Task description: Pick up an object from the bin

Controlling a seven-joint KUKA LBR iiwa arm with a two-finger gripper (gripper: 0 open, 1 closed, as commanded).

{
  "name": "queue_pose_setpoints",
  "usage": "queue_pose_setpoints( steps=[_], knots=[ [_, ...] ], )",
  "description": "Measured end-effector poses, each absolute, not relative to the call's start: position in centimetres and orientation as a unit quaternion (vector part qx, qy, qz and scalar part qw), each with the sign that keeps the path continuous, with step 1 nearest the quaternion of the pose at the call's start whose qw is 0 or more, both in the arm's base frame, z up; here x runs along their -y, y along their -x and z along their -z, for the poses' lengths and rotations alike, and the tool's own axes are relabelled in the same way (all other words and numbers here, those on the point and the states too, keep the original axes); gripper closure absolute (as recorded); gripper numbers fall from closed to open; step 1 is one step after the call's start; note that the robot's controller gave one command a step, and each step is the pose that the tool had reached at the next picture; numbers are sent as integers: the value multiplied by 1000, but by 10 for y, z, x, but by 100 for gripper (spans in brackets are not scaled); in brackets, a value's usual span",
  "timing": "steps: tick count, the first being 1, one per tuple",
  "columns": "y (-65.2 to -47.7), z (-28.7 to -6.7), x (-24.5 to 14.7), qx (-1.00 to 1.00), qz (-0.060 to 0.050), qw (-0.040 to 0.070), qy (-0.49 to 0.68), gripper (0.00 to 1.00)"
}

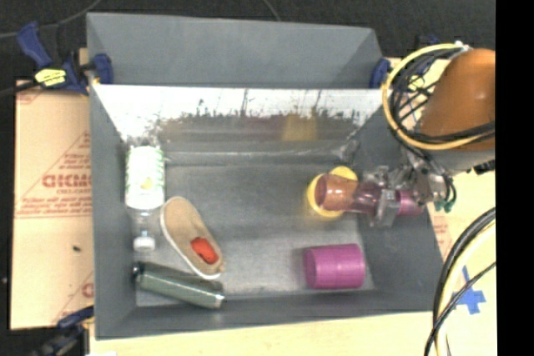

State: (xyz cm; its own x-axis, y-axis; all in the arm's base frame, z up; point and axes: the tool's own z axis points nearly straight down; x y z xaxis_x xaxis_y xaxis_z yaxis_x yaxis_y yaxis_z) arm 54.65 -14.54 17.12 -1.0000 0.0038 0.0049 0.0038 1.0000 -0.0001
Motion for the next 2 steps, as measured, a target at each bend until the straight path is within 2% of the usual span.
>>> queue_pose_setpoints(
  steps=[1, 2],
  knots=[
    [-548, -175, 144, 1000, -1, -1, -1, 0],
    [-536, -259, 144, 1000, 0, 2, 23, 0]
  ],
)
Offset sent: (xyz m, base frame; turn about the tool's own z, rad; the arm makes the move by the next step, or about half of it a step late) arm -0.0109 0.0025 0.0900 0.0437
